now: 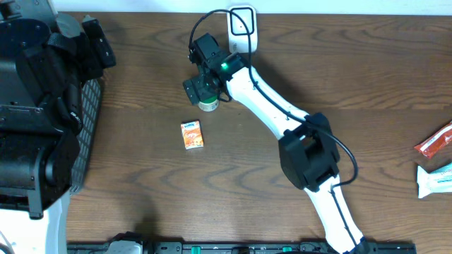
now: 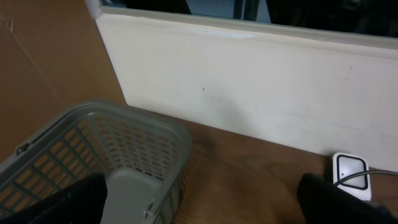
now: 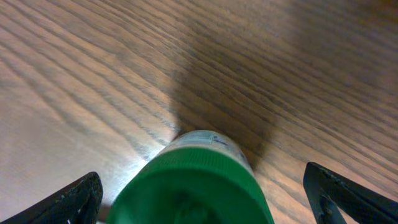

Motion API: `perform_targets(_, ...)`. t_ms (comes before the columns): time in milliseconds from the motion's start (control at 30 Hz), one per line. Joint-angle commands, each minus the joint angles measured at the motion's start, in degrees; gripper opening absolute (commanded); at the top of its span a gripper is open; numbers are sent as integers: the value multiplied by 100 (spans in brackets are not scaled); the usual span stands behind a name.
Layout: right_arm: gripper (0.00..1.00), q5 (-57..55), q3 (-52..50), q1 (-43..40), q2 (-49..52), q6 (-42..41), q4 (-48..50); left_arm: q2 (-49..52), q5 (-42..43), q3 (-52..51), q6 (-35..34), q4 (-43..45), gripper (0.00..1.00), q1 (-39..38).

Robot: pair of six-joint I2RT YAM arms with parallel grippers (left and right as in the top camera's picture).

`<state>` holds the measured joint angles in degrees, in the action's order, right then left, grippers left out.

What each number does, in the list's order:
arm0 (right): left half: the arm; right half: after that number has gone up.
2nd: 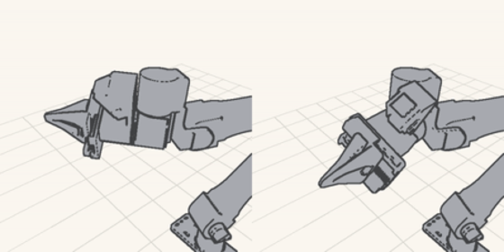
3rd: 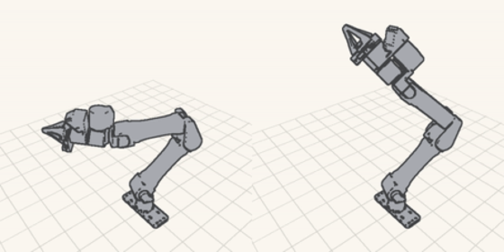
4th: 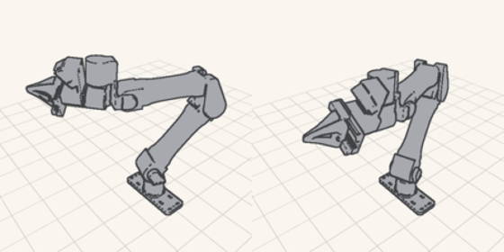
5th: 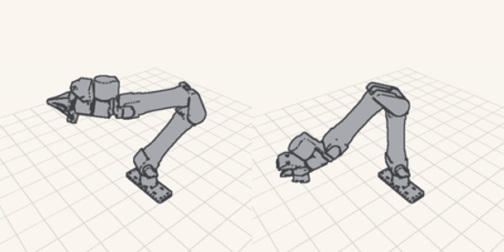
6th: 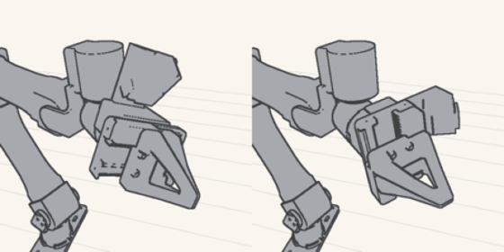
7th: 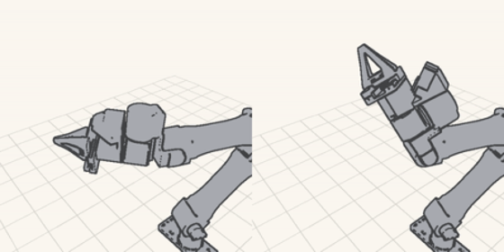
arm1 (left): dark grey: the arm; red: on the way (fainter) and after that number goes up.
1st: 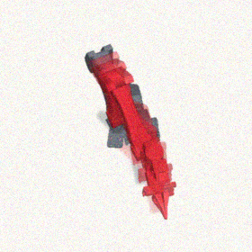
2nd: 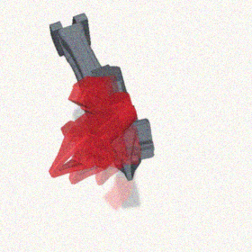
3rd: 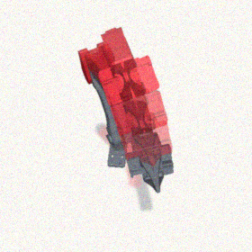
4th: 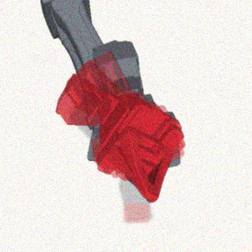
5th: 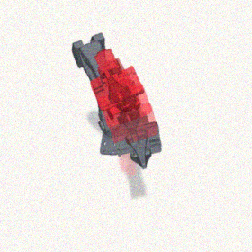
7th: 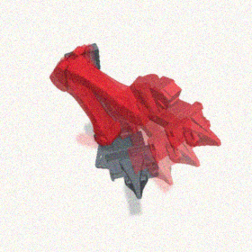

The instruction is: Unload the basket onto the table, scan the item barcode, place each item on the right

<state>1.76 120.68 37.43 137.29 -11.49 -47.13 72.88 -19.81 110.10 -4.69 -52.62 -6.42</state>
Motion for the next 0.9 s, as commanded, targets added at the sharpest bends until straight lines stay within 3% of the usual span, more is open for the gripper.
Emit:
perform_targets(0,99,26,83,52,170,109,90,-22,-20,-17,-48,-4,98,24)
perform_targets(200,98,-61,83,33,223,79,138,-22,-20,-17,-48,-2,98,24)
perform_targets(600,61,-168,109,28,221,76,-326,-22,-20,-17,-50,-2,98,24)
perform_targets(867,54,-166,442,15,168,-564,-1305,-22,-20,-17,-50,-4,98,24)
